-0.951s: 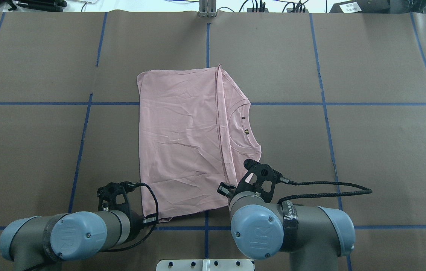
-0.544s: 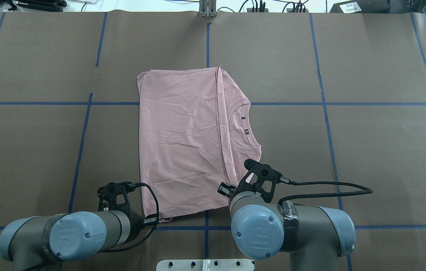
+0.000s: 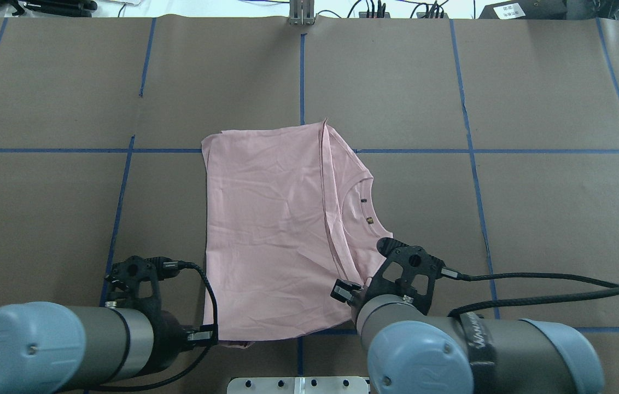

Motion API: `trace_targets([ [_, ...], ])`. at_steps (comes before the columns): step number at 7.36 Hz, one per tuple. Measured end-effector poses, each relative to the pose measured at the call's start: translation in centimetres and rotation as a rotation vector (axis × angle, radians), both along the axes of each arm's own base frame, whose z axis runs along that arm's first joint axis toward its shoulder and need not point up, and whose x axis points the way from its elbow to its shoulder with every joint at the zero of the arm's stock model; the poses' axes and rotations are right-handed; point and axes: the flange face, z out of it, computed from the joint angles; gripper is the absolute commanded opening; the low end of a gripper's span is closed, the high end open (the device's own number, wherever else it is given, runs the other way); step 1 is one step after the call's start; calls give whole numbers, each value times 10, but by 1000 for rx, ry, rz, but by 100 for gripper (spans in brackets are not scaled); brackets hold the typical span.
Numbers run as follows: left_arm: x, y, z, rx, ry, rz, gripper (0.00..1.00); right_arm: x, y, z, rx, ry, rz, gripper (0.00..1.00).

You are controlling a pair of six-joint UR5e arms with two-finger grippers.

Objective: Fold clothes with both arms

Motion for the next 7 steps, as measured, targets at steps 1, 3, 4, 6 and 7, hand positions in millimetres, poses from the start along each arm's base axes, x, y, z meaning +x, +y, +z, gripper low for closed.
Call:
trace_targets([
  [1,-38,3,-32,-16,27,20,0,30,12,-13,-2,-3,-22,0],
  [3,-52,-6,-52,1,24,34,0,41,18,-19,-2,10,-35,0],
  [4,-38,-21,-48,32,-9,28,0,28,10,-19,2,32,-23,0],
  [6,1,-70,-36,87,-88,-6,0,-8,-30,-20,8,52,42,0],
  [7,19,-99,-23,109,-114,-26,0,-26,-55,-14,21,51,68,0],
])
